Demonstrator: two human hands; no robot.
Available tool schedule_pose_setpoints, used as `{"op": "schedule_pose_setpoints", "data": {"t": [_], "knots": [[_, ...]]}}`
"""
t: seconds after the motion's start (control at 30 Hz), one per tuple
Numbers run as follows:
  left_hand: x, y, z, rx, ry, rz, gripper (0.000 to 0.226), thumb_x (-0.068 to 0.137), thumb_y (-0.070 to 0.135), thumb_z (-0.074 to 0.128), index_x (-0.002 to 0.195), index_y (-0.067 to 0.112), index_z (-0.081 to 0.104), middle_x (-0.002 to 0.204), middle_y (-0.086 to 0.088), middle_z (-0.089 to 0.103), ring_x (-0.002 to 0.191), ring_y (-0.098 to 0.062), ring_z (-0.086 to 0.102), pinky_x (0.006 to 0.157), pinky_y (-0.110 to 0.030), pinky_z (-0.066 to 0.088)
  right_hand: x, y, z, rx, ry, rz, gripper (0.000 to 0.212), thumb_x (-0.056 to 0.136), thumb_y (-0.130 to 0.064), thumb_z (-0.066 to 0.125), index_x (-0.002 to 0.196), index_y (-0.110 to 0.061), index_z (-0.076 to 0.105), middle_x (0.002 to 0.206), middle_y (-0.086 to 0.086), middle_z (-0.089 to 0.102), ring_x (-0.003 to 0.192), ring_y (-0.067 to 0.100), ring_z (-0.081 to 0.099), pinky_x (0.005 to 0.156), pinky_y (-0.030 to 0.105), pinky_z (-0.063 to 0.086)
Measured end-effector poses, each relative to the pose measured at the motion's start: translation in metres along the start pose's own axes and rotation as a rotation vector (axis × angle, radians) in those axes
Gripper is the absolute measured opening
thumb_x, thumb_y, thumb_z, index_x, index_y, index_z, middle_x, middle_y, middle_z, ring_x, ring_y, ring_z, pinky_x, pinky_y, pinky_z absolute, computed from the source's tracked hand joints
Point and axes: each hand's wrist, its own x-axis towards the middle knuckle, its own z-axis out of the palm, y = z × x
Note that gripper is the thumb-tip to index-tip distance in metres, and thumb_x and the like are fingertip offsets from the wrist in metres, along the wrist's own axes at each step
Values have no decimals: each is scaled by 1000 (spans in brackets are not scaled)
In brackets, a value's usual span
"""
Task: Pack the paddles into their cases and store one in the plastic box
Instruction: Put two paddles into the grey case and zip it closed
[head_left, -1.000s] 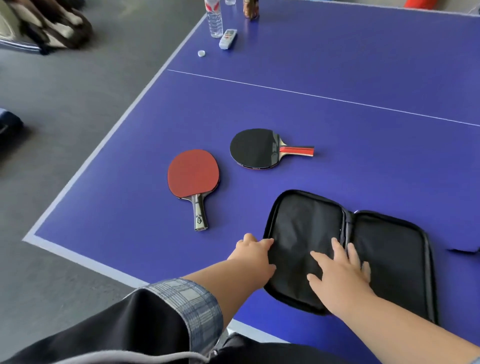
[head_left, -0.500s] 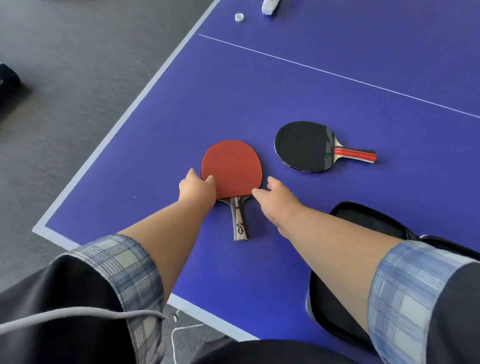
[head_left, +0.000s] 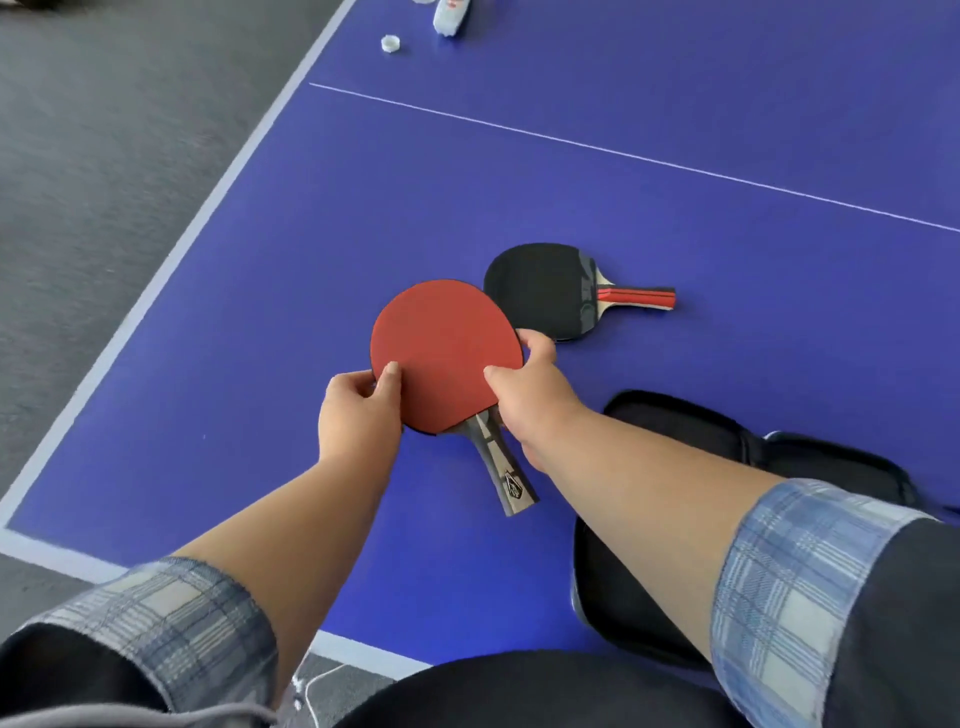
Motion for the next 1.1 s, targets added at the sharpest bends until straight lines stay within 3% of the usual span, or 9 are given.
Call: {"op": "schedule_pose_setpoints", "data": {"t": [0.2, 0.37, 0.5, 0.63, 0.73, 0.87, 0.97, 1.03, 1.1], "knots": [[-71, 34, 70, 96, -165, 90, 45, 82, 68, 44, 68, 25, 36, 60, 4, 48, 58, -26, 63, 36, -22, 36, -37, 53, -102, 164, 168, -18, 47, 85, -27, 54, 122, -52, 40, 102, -22, 61, 85, 4, 63, 64, 23, 48], [-138, 50, 146, 185, -369, 161, 38, 83, 63, 47, 79, 25, 50, 73, 3, 64, 62, -17, 62, 50, -28, 41, -71, 116, -196, 257, 336, 61, 47, 81, -28, 54, 120, -51, 44, 103, -22, 63, 85, 1, 64, 64, 19, 46], [-193, 52, 206, 294, -537, 214, 21, 86, 49, 53, 86, 28, 55, 73, 6, 67, 55, -11, 63, 47, -23, 40, -95, 162, -269, 248, 460, 105, 46, 84, -26, 53, 123, -50, 45, 100, -27, 60, 82, -6, 61, 62, 15, 43], [-233, 48, 253, 425, -661, 220, 23, 81, 37, 53, 76, 15, 59, 52, 11, 56, 46, -14, 57, 44, -24, 44, -106, 197, -322, 154, 480, 151, 48, 86, -27, 53, 129, -47, 44, 101, -23, 62, 69, -6, 63, 50, 12, 43], [-251, 43, 274, 481, -673, 199, 20, 76, 28, 53, 75, 12, 65, 55, 2, 61, 53, -23, 62, 62, -36, 57, -103, 219, -343, 34, 388, 190, 59, 84, -23, 50, 140, -39, 43, 126, -3, 56, 88, 12, 63, 71, 31, 55], [-260, 33, 288, 557, -650, 219, 16, 78, 16, 52, 82, 13, 67, 73, -4, 71, 70, -28, 69, 71, -41, 59, -96, 232, -349, -112, 272, 196, 91, 84, -15, 53, 159, -31, 4, 149, 0, 27, 91, 17, 63, 69, 31, 54], [-265, 25, 290, 570, -596, 254, 19, 87, 16, 53, 100, 18, 67, 84, 7, 70, 75, -17, 65, 68, -31, 53, -95, 244, -350, -222, 227, 104, 104, 84, -22, 66, 159, -27, -7, 160, -1, 18, 130, 25, 45, 104, 40, 46], [-273, 23, 290, 583, -554, 297, 21, 88, 15, 53, 105, 21, 63, 87, 12, 66, 71, -6, 58, 59, -21, 44, -97, 251, -352, -381, 199, 59, 112, 83, -35, 74, 159, -24, -8, 165, -2, 13, 140, 29, 31, 111, 40, 35], [-279, 20, 291, 583, -537, 311, 23, 87, 15, 53, 108, 20, 62, 96, 6, 68, 70, -10, 60, 56, -22, 44, -97, 255, -353, -523, 152, 36, 118, 79, -44, 76, 159, -23, -8, 168, -1, 2, 140, 35, 27, 112, 40, 31]]}}
